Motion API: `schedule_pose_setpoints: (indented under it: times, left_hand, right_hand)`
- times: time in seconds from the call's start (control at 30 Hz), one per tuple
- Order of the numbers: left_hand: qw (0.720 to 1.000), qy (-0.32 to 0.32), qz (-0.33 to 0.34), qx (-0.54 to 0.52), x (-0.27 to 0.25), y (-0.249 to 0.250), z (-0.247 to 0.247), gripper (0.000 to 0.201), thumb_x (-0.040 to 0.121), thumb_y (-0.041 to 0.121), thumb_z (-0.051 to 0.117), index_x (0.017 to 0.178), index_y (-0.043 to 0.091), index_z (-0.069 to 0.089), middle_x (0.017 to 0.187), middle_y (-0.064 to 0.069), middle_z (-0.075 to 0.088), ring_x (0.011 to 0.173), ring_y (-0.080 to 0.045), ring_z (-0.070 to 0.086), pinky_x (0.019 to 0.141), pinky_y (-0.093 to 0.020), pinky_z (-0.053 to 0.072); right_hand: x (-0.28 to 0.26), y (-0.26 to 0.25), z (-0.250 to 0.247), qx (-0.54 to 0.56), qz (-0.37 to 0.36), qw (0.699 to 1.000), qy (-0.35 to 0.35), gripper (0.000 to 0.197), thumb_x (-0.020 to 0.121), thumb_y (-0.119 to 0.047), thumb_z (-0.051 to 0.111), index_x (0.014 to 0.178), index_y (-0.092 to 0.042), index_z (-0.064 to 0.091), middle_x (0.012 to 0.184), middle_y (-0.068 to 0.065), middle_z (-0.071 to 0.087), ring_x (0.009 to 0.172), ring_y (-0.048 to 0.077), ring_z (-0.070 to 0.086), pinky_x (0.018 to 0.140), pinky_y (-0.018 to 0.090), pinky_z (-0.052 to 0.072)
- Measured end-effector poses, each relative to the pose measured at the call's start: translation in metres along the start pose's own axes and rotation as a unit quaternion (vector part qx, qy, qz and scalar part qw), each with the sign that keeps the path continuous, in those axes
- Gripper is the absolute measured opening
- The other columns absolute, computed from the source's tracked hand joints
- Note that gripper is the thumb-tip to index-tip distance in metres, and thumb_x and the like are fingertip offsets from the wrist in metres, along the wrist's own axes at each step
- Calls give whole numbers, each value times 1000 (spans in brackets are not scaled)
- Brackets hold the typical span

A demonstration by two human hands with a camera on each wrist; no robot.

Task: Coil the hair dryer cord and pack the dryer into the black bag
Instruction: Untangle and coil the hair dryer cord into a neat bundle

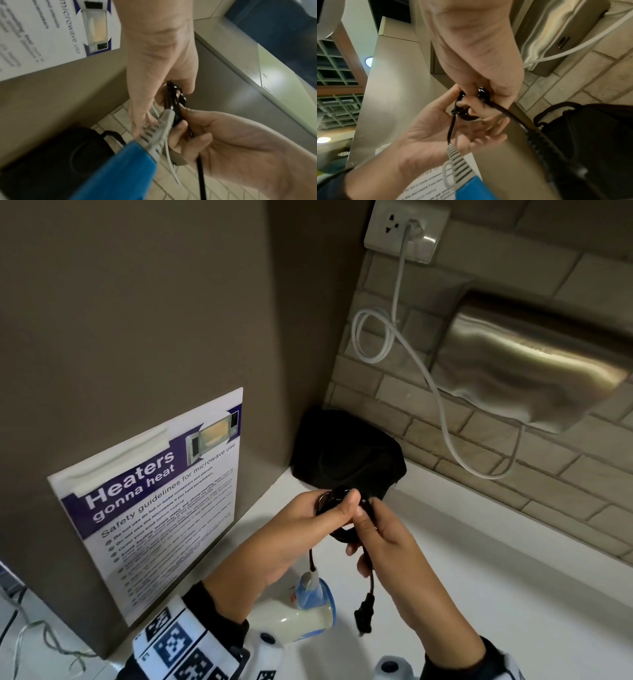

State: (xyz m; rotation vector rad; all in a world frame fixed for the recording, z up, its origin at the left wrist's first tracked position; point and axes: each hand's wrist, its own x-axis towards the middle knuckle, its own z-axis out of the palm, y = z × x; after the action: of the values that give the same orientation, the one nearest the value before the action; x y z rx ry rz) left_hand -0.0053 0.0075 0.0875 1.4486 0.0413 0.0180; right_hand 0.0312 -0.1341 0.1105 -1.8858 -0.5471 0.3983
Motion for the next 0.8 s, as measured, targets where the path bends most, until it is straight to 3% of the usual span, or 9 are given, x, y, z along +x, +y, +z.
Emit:
schedule_pose_setpoints:
  times: [0.1,0.17,0.23,0.33,0.43,0.5,0.6,0.7,0.8]
  left_hand:
    - [998,-7,-3,62,-1,8,-3,39,82,56,59,98,22,70,98,-1,74,105,-15,66,105,-40,44]
    - [998,16,10,63,-1,12,-4,29,89,42,59,108,23,69,105,1,73,105,-8,65,101,-28,45]
    - [1000,7,17,19,-2,14,-3,28,93,34,57,113,18,67,113,-5,71,110,-11,63,102,-27,44]
    - [999,-4,16,-43,-3,11,-1,24,93,32,56,104,16,70,109,-5,71,110,-16,64,101,-31,44]
    - [999,30,30,-13,-3,4,1,17,93,29,55,101,21,69,101,2,71,104,-14,66,94,-29,51]
    - [992,92,53,66,-4,-1,5,7,93,25,57,96,22,63,93,2,70,93,-13,70,81,-24,56]
    - [970,175,48,161,-8,-7,9,5,96,22,48,101,20,50,81,-1,69,60,-6,69,56,-13,51]
    - [970,123,7,209,-9,-9,13,6,98,17,36,102,17,41,68,-3,66,50,-10,62,53,-19,48]
    - [961,109,-7,253,-6,-9,11,6,97,14,33,100,18,37,72,-4,65,50,-8,59,49,-14,43]
  right_hand:
    - [4,2,-2,-162,-63,985,21,18,101,-22,39,85,-17,46,62,-8,50,50,3,46,50,14,36]
    - [5,5,-3,-271,-101,957,33,16,100,-23,36,85,-20,40,63,-11,46,56,7,47,50,19,34]
    - [6,4,-4,-311,-115,943,38,15,100,-25,34,87,-18,38,61,-6,47,57,18,50,51,29,38]
    - [12,-1,-8,-329,-100,938,48,17,100,-23,34,90,-12,42,60,5,56,58,27,58,57,42,46]
    - [17,-5,-11,-296,-69,951,53,18,100,-22,37,89,-12,46,59,8,62,49,15,60,54,28,45]
    - [18,-7,-8,-267,-54,962,34,17,101,-22,38,89,-14,48,63,7,66,43,9,58,48,22,42]
    - [17,-3,1,-290,-61,955,10,13,101,-24,36,99,-16,47,71,5,69,45,10,62,45,23,49]
    - [19,2,3,-299,-62,952,4,13,101,-23,35,106,-19,46,78,5,69,52,14,67,48,29,55]
    - [23,9,3,-320,-78,944,18,13,99,-17,36,107,-16,47,74,7,66,50,18,65,52,33,55]
